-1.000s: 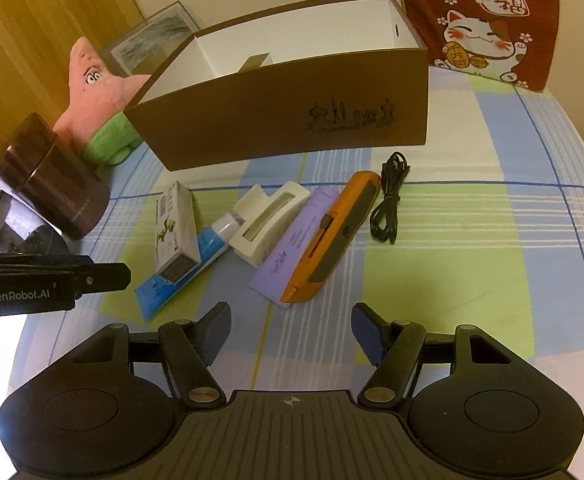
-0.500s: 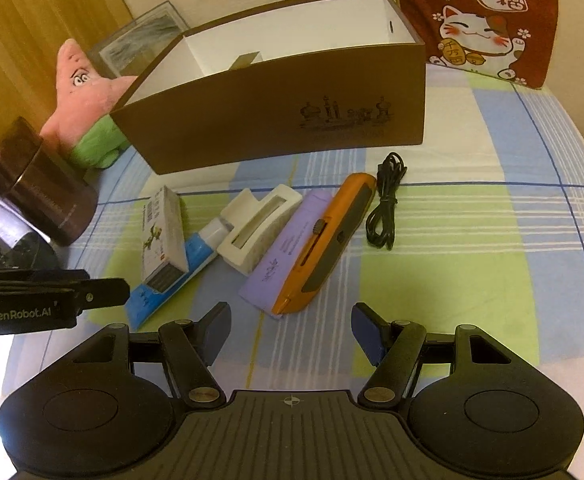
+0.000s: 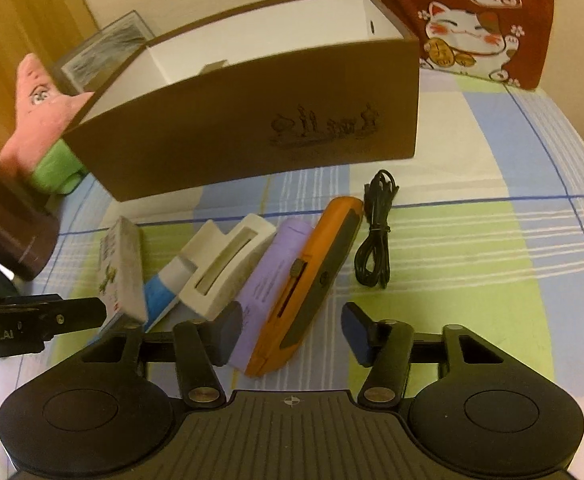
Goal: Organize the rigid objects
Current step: 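Reach the left tool to the white medicine carton while the right tool reaches the orange knife, then close the left tool on the white carton while the right tool grips the orange knife, then lift the carton and knife and carry both over the brown box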
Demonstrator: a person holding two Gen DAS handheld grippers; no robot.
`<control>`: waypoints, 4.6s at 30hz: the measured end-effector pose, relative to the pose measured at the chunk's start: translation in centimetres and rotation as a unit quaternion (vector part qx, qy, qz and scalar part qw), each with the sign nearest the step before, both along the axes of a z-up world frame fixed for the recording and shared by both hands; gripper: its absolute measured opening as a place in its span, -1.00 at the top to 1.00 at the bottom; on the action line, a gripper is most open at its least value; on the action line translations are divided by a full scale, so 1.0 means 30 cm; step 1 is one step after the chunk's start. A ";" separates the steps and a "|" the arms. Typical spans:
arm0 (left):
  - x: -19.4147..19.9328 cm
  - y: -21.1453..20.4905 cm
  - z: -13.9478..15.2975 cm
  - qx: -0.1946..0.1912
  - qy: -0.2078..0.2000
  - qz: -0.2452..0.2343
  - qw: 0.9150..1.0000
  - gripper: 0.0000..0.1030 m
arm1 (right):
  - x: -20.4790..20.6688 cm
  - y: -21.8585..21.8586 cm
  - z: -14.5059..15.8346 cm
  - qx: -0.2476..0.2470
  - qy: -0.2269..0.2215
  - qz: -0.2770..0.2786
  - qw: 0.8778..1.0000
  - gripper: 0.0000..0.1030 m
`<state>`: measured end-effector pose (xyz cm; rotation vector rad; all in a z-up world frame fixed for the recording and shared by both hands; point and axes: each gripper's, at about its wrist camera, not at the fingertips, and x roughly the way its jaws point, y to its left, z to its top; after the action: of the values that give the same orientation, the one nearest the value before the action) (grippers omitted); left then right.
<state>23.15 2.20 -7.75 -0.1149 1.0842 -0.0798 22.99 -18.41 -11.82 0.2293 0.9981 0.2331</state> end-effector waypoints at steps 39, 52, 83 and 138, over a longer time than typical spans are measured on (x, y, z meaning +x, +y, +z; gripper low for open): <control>0.080 0.103 -0.128 0.080 0.017 -0.065 0.995 0.28 | 0.059 -0.026 -0.057 -0.050 0.024 0.010 0.998 0.37; 0.151 0.075 -0.177 0.097 0.018 -0.071 0.993 0.29 | 0.058 0.013 -0.074 -0.098 -0.021 0.029 0.995 0.37; 0.161 0.097 -0.186 0.131 0.011 -0.050 0.990 0.35 | 0.038 0.030 -0.084 -0.126 -0.044 0.072 0.988 0.38; 0.581 -0.211 0.276 0.050 -0.114 -0.076 0.989 0.35 | 0.464 -0.027 0.378 -0.025 -0.139 0.011 0.990 0.39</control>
<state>40.58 -4.12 0.54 0.0672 0.8652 -0.1712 36.92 -19.23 -0.47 0.1345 0.7299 0.2526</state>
